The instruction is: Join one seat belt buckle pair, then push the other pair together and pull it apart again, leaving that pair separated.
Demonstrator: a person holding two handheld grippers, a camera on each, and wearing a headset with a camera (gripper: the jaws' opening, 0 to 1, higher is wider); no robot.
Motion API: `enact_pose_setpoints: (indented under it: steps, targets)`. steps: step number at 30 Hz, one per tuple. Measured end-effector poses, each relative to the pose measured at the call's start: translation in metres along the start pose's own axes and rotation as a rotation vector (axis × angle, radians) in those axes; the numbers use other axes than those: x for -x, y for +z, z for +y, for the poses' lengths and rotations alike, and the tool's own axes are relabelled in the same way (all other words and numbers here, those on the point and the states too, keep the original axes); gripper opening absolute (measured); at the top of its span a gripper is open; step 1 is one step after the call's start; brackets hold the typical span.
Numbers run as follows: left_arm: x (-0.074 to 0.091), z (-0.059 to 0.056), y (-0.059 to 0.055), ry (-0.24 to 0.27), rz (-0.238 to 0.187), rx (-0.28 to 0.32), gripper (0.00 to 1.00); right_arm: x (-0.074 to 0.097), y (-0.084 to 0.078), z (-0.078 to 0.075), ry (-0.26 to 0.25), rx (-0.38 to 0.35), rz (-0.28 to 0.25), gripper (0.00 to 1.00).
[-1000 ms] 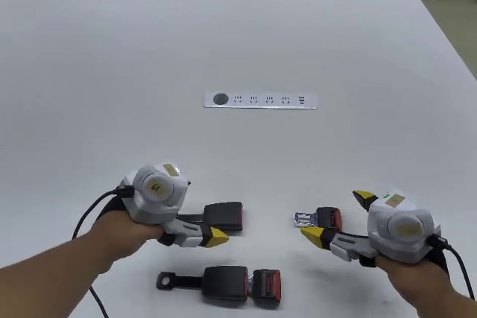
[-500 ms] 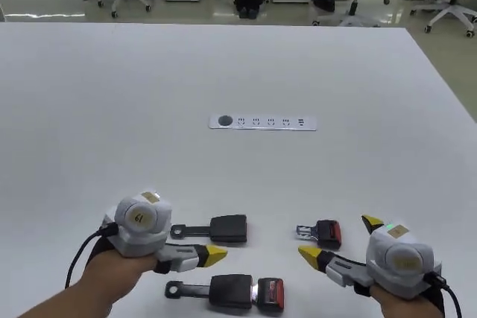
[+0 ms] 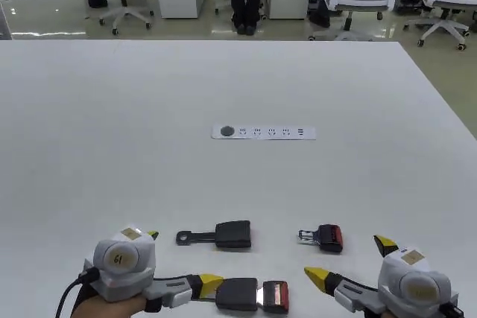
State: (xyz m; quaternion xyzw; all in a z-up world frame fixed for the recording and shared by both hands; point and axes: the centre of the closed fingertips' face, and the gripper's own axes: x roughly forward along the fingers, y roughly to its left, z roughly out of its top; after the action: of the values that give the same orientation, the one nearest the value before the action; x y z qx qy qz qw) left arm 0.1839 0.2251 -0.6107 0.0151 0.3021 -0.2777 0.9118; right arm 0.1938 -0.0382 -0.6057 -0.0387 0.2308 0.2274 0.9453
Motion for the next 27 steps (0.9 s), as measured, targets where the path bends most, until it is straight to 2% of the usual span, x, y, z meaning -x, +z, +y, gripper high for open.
enact_pose_setpoints:
  steps: [4, 5, 8, 14, 17, 22, 27]
  targets:
    - [0.010, -0.005, -0.006, -0.002, -0.007, 0.000, 1.00, 0.009, -0.003, 0.005, 0.001, 0.019, 0.001, 0.95]
    - [0.012, -0.001, -0.009, -0.007, -0.004, 0.001, 1.00, 0.011, -0.004, 0.005, -0.002, 0.021, 0.003, 0.96]
    - [0.018, -0.004, -0.013, -0.013, -0.001, 0.003, 1.00, 0.016, -0.005, 0.005, -0.011, 0.022, -0.003, 0.97]
    - [0.033, -0.007, -0.006, -0.009, -0.041, 0.039, 1.00, 0.023, -0.004, 0.005, -0.019, 0.020, -0.010, 0.99]
    - [0.038, -0.001, -0.013, -0.002, -0.042, 0.033, 1.00, 0.024, -0.003, 0.004, -0.027, 0.015, -0.014, 0.99]
    - [0.048, 0.003, -0.010, 0.012, -0.059, 0.033, 1.00, 0.027, -0.002, 0.004, -0.038, 0.007, -0.017, 0.99]
    - [0.053, 0.009, -0.015, 0.018, -0.064, 0.038, 1.00, 0.029, -0.005, 0.005, -0.041, 0.009, -0.017, 0.99]
